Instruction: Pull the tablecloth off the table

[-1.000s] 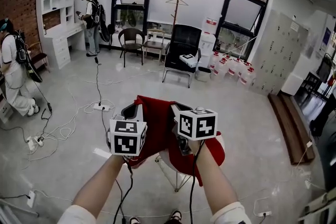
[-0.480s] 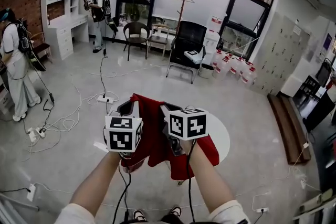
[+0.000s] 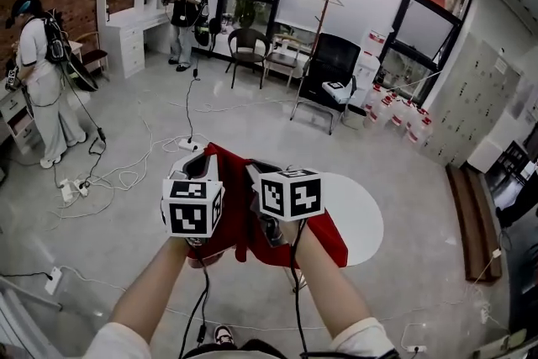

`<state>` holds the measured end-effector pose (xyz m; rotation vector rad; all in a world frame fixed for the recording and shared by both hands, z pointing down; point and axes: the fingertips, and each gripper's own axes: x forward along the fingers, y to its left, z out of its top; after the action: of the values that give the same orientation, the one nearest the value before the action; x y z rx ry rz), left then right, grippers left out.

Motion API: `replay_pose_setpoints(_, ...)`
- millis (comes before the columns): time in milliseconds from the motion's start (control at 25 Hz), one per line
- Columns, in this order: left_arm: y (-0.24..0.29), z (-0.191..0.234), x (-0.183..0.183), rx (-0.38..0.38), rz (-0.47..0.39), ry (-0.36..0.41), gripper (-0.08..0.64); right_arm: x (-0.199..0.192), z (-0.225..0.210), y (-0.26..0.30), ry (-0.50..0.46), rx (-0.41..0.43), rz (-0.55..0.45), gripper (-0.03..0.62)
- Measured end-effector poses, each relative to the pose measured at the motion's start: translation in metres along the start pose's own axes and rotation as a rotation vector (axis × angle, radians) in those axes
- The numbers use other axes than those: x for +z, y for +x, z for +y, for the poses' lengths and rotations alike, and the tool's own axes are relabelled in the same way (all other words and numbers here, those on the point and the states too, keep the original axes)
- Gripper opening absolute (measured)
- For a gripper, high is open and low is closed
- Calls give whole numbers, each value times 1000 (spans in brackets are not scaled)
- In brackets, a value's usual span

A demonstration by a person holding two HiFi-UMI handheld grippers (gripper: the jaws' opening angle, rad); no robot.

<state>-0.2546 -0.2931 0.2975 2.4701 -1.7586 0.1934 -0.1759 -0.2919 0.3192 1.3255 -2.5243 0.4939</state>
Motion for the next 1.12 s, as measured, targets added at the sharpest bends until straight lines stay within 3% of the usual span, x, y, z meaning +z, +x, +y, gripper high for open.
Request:
replay_pose_setpoints(280,-29,28,-7,52,8,9,18,-6,34,8,8,47,-6,26)
replay_pose_setpoints(480,-54,30,-12,51,1,13,18,-17,49,-9,28,33,-29,26)
replay_pose_setpoints(680,-80,19,-22,16,15,12,18,-38,62,-42,92,-16,-73,26)
replay_pose_setpoints(880,-108,-14,-31,-45,29,58,18,-57,70,-70,129,-52,-74,26)
replay_pose_setpoints(1120,-136,-11,-36,-54,35,57,18,-61,93,-86,148,-54,-92,26)
